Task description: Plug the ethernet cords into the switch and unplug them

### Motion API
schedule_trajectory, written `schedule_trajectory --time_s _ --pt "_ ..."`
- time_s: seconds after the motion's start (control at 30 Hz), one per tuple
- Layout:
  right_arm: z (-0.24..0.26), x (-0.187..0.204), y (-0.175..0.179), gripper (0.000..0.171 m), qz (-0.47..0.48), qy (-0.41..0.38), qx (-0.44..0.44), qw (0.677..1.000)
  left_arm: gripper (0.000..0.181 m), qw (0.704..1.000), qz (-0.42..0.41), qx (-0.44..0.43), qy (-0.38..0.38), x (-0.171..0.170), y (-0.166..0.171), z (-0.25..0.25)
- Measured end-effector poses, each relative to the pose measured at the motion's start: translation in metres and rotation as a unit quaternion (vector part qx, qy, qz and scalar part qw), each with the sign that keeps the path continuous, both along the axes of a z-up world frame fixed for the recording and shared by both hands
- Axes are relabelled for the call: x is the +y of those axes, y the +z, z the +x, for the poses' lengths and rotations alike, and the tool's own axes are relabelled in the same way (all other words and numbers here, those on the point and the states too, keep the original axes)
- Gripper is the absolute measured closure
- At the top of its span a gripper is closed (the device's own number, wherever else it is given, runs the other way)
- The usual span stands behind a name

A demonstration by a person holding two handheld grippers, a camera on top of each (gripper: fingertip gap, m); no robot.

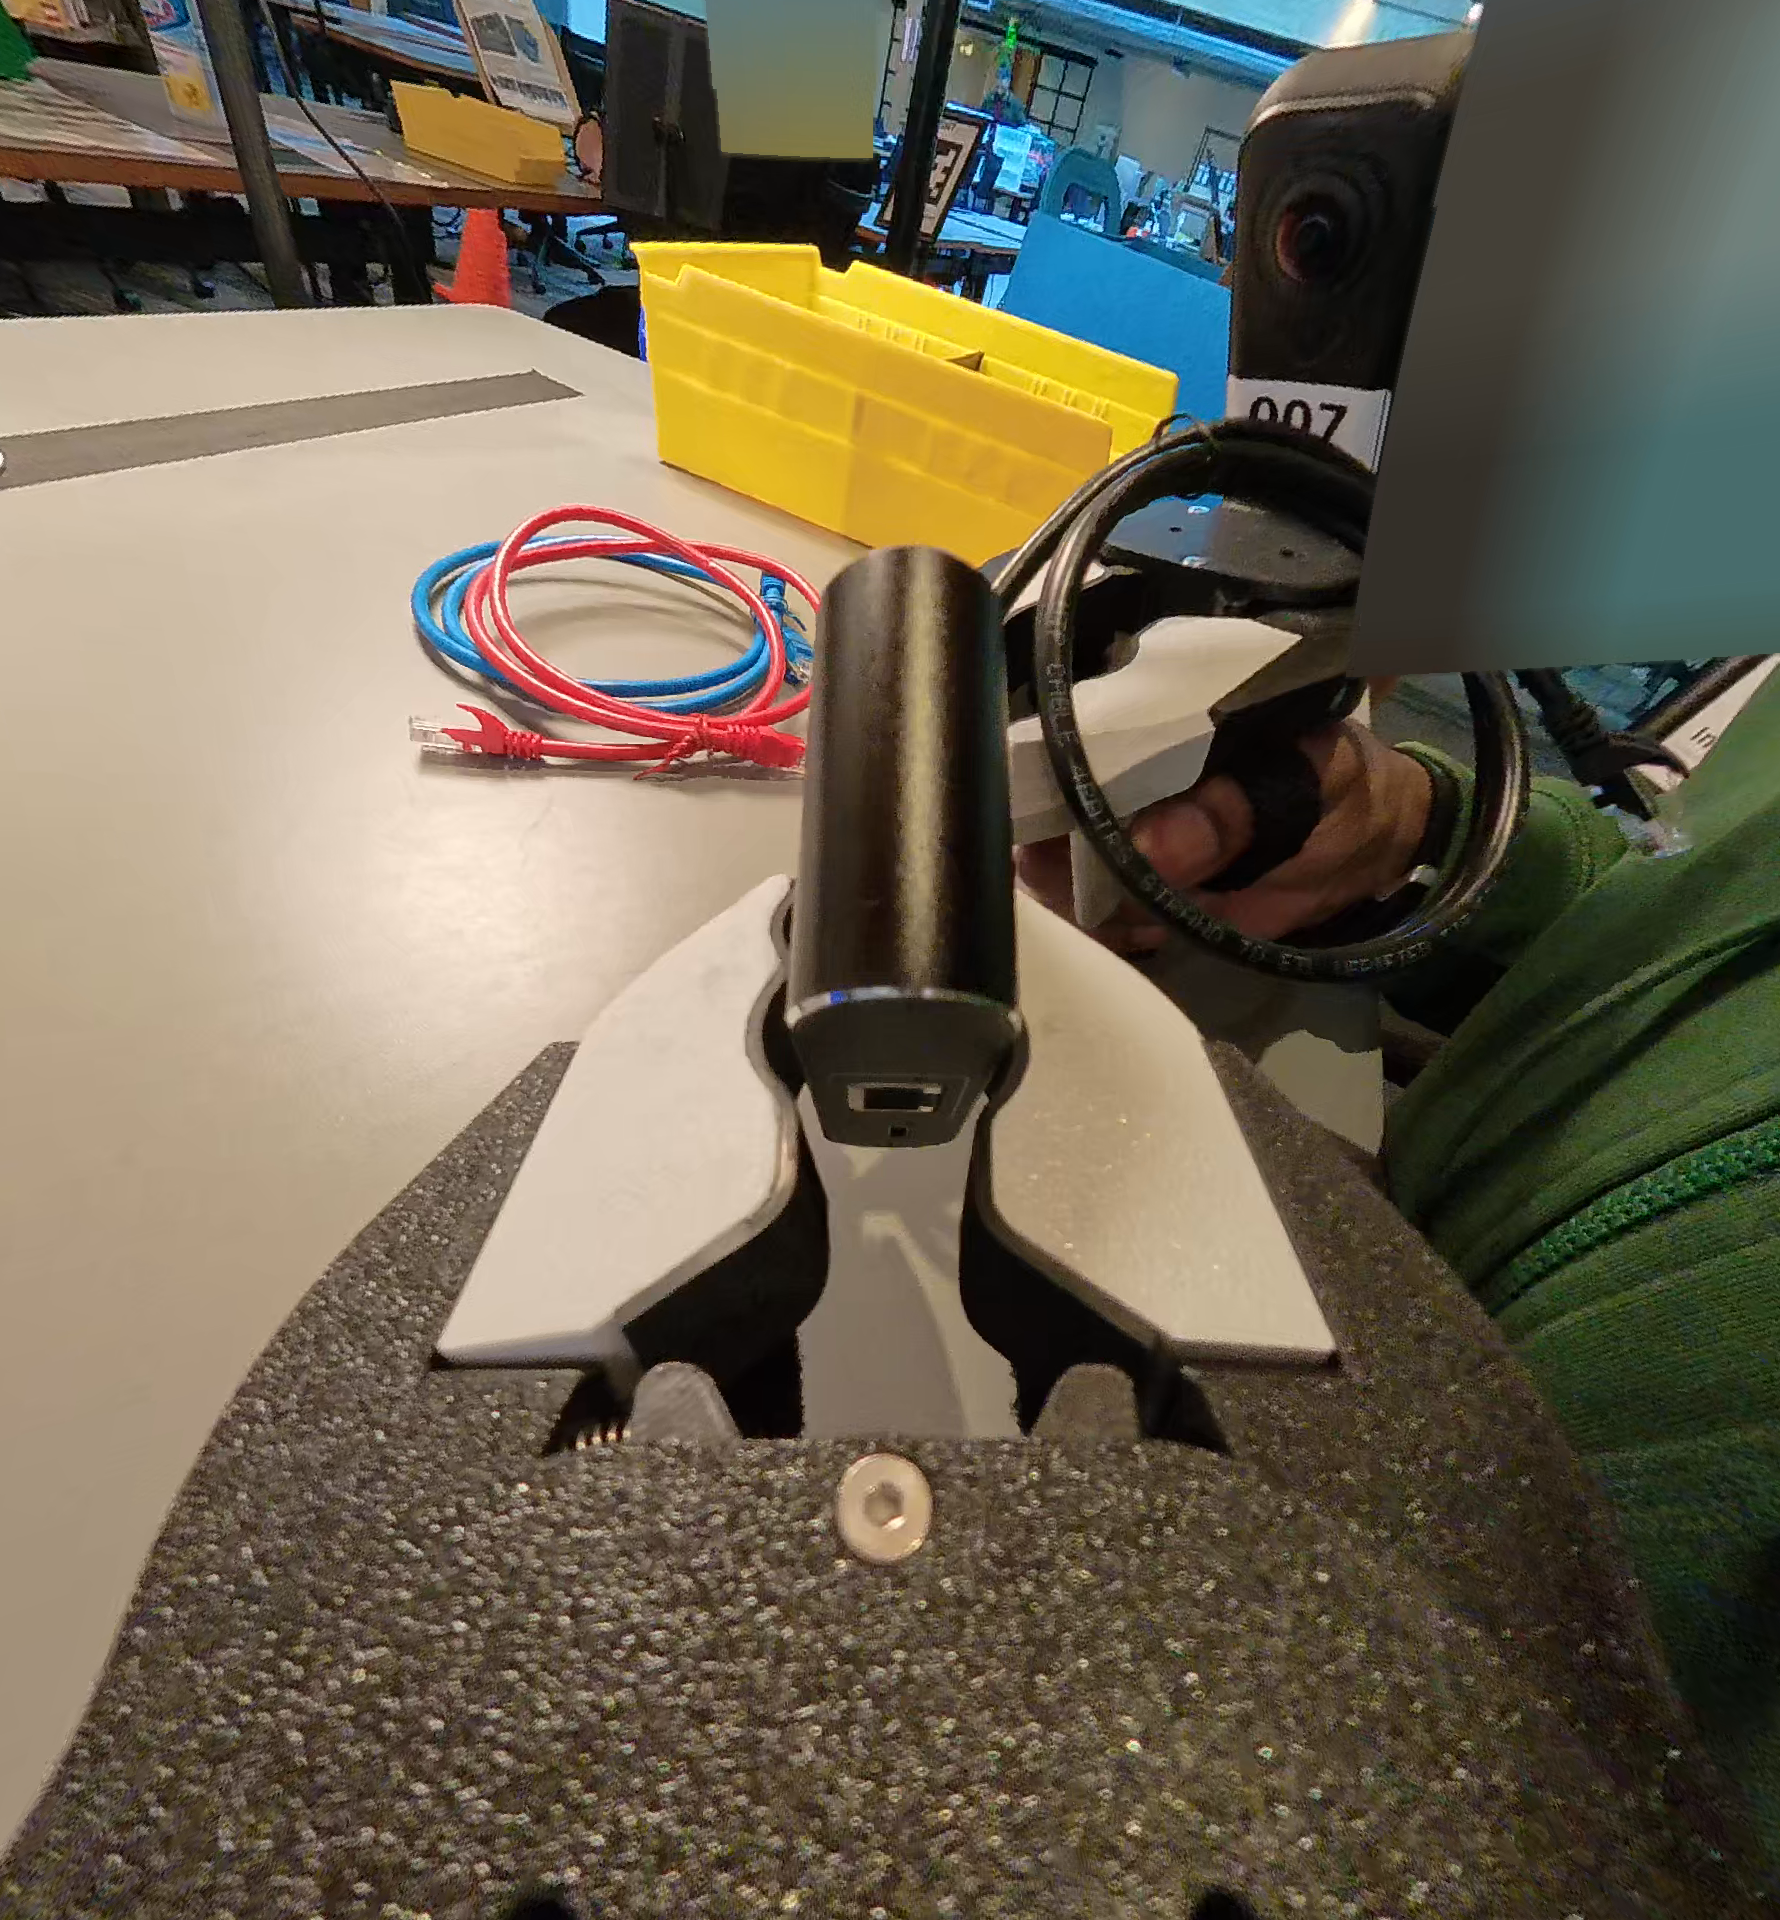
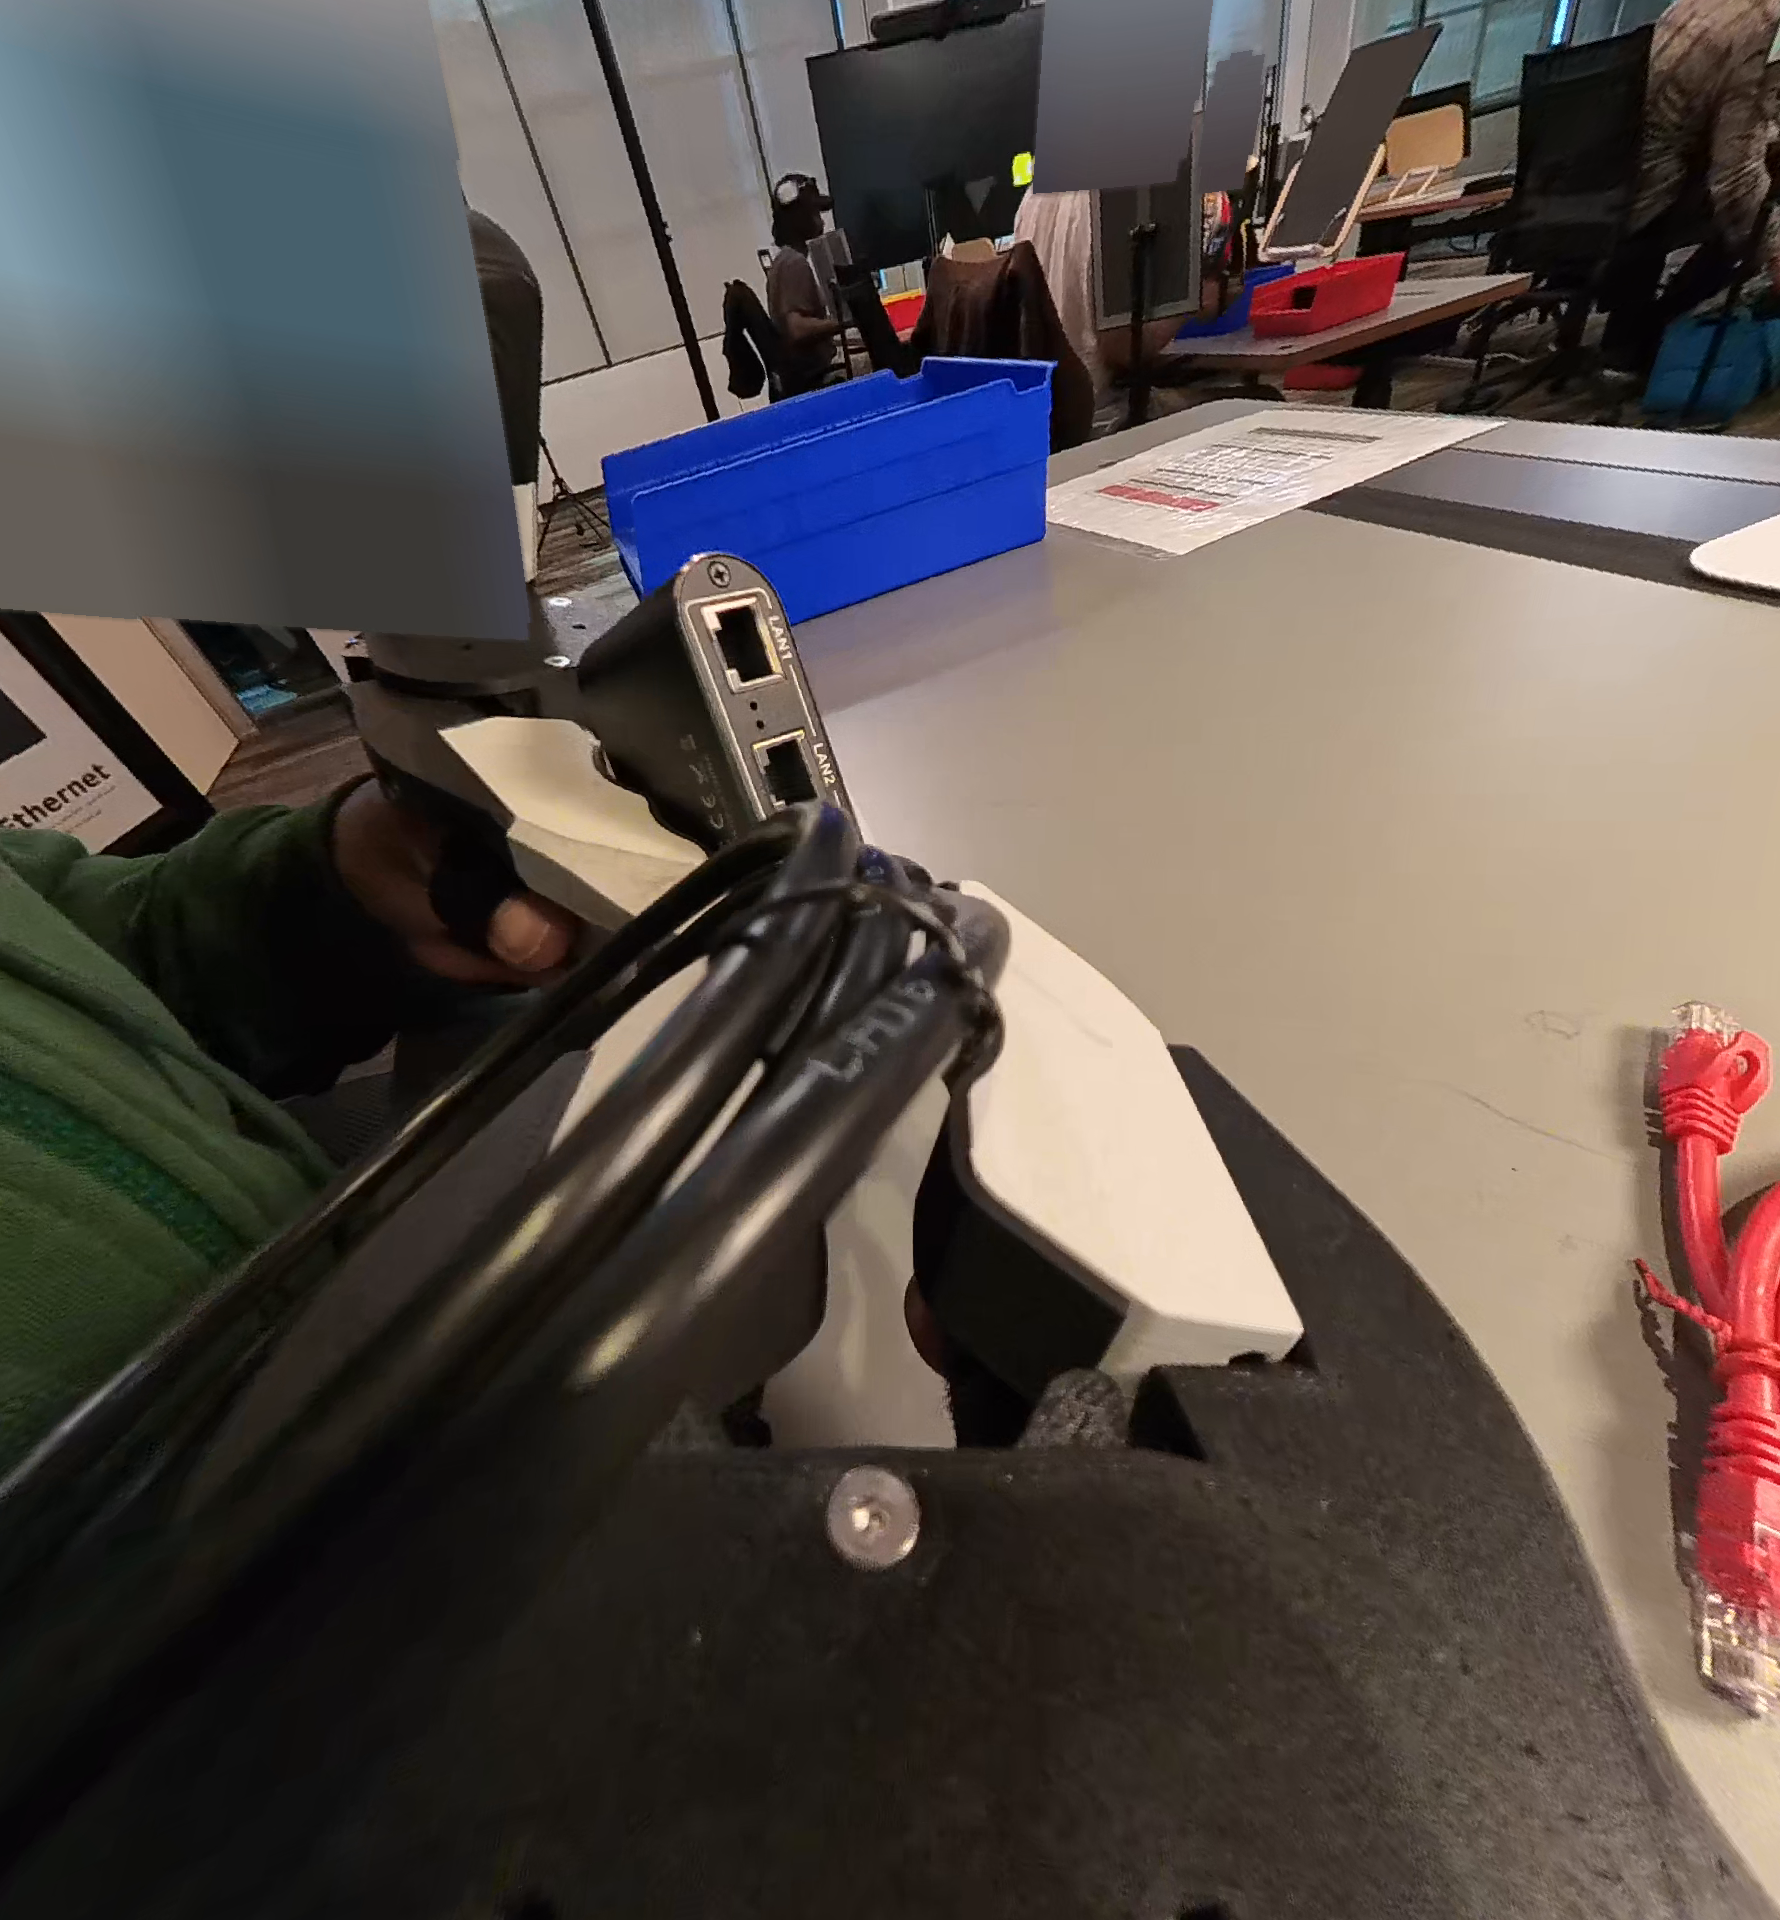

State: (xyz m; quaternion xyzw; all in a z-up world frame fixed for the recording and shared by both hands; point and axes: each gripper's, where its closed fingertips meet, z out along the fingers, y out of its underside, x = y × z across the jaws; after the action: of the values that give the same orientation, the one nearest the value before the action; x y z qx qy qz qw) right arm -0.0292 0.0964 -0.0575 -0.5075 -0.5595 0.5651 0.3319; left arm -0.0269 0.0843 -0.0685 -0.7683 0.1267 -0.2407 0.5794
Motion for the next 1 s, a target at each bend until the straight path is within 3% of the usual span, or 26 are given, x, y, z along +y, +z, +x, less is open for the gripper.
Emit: schedule_trajectory --time_s 0.33,0.6,0.77,1.0 --pt "0.004 0.008 -0.002 0.155 0.048 -0.032 -0.001 0.998 0.152 0.996 0.011 0.084 0.015 0.007 -0.007 0.0" --pt "0.007 0.005 -0.002 0.155 0.029 0.024 0.0 0.999 0.153 0.998 -0.01 0.031 -0.055 0.006 -0.007 0.008" --pt "0.01 0.001 0.002 0.158 0.023 0.038 0.012 0.999 0.129 0.998 0.003 0.043 -0.039 0.012 -0.005 0.007" --pt "0.014 -0.003 0.0 0.16 0.021 0.062 0.004 0.998 0.13 0.992 0.027 0.11 -0.056 0.01 -0.008 0.01"
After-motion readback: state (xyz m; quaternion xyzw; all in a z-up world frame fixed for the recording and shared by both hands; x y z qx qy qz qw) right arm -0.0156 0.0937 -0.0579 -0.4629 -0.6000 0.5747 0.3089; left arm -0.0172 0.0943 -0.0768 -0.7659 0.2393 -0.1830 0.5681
